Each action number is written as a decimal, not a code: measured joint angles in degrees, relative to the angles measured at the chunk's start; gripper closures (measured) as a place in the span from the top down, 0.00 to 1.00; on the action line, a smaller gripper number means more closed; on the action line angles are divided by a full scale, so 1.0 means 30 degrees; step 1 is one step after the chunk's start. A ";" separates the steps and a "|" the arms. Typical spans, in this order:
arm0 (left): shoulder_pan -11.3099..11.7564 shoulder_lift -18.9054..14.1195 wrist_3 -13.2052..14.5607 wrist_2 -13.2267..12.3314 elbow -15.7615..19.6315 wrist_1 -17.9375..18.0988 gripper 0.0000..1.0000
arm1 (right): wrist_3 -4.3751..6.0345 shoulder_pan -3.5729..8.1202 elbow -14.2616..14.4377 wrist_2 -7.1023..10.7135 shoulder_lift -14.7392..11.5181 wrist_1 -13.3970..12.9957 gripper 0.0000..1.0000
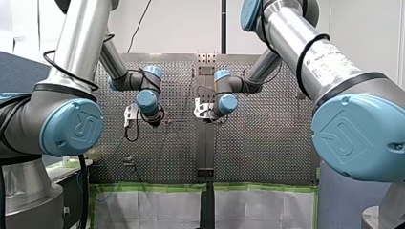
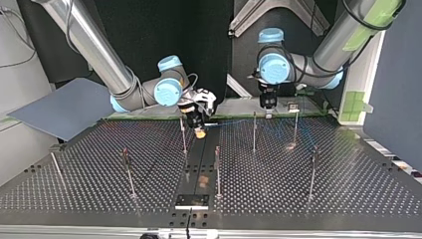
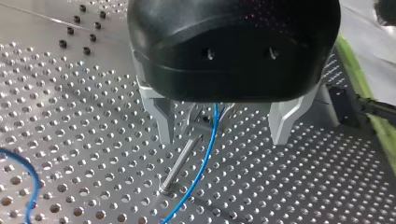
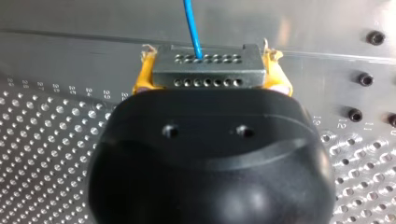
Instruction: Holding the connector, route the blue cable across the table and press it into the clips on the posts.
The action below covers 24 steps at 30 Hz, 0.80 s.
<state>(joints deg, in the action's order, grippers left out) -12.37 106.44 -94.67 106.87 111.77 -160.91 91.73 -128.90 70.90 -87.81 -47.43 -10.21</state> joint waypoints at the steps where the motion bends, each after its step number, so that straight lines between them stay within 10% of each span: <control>1: -0.0073 -0.0166 0.0007 0.0166 0.0060 -0.0163 1.00 | 0.0012 0.0000 -0.0001 0.0000 0.0000 0.0001 0.00; 11: -0.1638 -0.1555 -0.1012 0.0628 0.0183 -0.0640 1.00 | 0.0072 0.0147 -0.0001 0.0000 0.0000 0.0023 0.00; 24: -0.3590 -0.0060 -0.2656 0.0039 -0.1330 0.1023 1.00 | 0.0162 0.0526 0.0000 0.0000 0.0000 0.0080 0.00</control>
<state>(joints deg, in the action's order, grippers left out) -23.13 106.26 -102.64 106.99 107.78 -157.84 92.21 -127.32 70.90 -87.81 -47.43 -9.97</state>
